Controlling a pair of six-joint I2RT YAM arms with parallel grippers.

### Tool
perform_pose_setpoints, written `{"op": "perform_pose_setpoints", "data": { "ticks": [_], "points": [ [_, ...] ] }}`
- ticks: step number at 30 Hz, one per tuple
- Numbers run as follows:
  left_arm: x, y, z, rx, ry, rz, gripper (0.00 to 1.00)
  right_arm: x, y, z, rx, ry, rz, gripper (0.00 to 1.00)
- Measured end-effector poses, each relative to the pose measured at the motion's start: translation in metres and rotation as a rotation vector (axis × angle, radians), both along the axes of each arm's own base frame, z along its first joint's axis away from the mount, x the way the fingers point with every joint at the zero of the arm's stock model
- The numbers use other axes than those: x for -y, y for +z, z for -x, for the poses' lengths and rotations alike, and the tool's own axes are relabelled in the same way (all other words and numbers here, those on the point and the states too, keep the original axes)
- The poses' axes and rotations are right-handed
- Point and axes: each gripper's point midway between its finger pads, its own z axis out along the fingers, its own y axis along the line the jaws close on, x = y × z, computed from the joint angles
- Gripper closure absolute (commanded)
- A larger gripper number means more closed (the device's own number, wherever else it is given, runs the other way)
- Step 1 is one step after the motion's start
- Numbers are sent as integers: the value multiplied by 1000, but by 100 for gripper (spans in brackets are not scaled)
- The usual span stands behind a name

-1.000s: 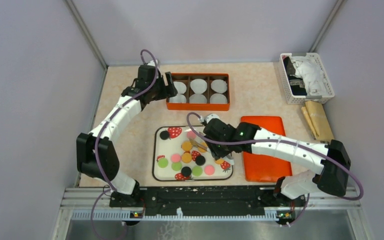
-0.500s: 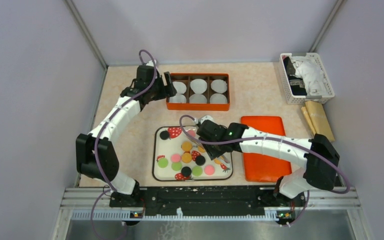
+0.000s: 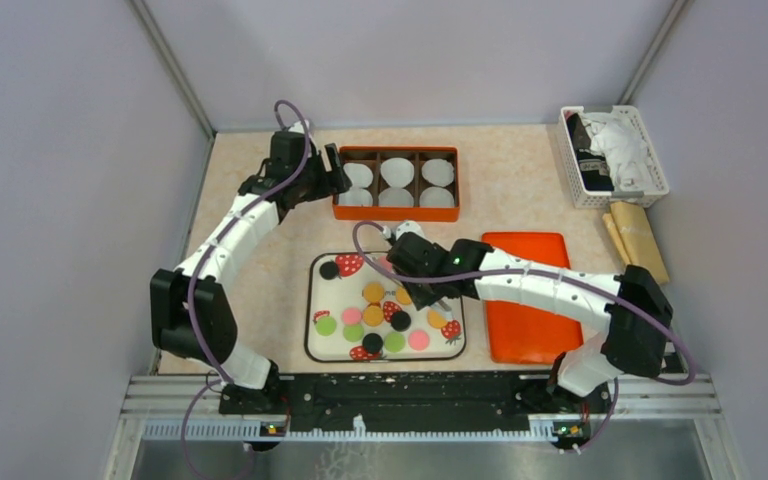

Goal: Pack the cookies

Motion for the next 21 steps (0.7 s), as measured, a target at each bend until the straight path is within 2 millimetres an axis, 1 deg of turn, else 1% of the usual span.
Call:
{"op": "perform_pose_setpoints", "data": {
  "ticks": [5,9,12,16,19,21],
  "points": [
    [-4,8,0,18,9,6,17,-7,14,-8,35,-5,-19,100],
    [-7,15,1,36,16,11,17,-13,31,-15,70,-7,-41,100],
    [-9,17,0,41,22,11,17,-17,45,-20,94,-6,-61,100],
    [-22,20,-4,42,52,15,17,-21,64,-28,138,-1,-72,100],
    [-33,30,-10,61,76,25,17,-30,80,-40,187,4,-75,100],
    [-39,39,-14,79,90,33,17,-40,89,-50,220,5,-75,100]
  ]
}}
